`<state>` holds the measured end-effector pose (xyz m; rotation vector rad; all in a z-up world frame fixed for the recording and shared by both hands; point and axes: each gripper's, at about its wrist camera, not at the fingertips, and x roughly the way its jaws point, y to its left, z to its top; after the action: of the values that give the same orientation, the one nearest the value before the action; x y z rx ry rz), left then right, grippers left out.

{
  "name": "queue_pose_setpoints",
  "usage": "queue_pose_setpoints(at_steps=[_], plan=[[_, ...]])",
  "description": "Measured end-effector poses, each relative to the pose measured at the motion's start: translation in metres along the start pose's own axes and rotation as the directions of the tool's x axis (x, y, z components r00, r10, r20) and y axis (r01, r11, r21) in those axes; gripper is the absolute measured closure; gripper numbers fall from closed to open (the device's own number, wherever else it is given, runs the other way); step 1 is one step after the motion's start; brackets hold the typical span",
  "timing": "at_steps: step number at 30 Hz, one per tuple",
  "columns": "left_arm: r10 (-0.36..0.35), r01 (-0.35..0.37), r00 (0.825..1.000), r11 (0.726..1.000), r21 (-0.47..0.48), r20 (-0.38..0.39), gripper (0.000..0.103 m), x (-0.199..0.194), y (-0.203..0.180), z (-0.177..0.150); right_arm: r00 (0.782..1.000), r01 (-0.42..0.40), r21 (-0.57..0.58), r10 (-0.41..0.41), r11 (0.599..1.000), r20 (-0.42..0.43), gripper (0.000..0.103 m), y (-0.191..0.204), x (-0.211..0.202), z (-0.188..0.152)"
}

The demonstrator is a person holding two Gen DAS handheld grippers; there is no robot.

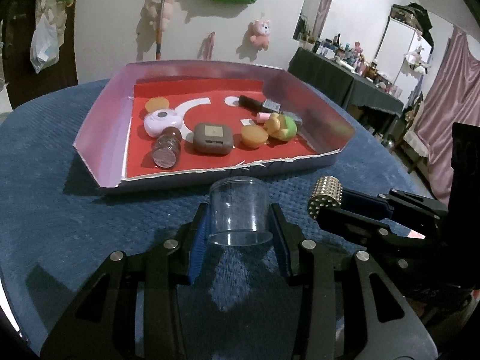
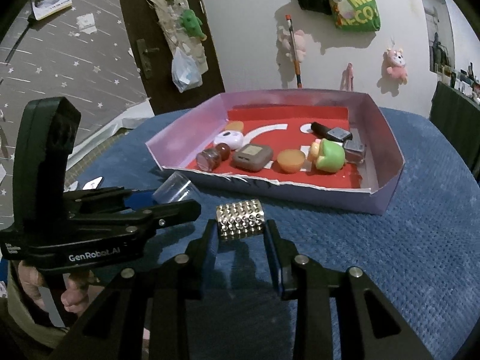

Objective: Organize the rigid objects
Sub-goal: 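Carry the clear cup and the mesh cylinder into the box with both grippers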

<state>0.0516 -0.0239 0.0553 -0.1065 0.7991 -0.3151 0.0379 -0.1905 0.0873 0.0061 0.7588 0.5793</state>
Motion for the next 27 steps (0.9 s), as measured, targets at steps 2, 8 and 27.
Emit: queue_pose_setpoints(at_steps=[2, 8, 27], plan=[[0.001, -0.001, 1.000, 1.000, 0.000, 0.011, 0.066, -0.005, 0.000, 0.001, 1.000, -0.006, -0.003, 0.006, 1.000, 0.008, 0.070, 0.003, -0.004, 0.001], [0.002, -0.002, 0.999, 1.000, 0.005, 0.039, 0.066, -0.014, -0.002, 0.005, 0.999, -0.018, -0.008, 0.018, 1.000, 0.031, 0.070, 0.011, -0.014, 0.006], [0.031, -0.031, 0.997, 0.999, 0.006, 0.065, 0.066, -0.010, 0.010, 0.034, 0.998, -0.039, 0.001, 0.039, 0.999, 0.045, 0.070, 0.003, -0.012, 0.032]])
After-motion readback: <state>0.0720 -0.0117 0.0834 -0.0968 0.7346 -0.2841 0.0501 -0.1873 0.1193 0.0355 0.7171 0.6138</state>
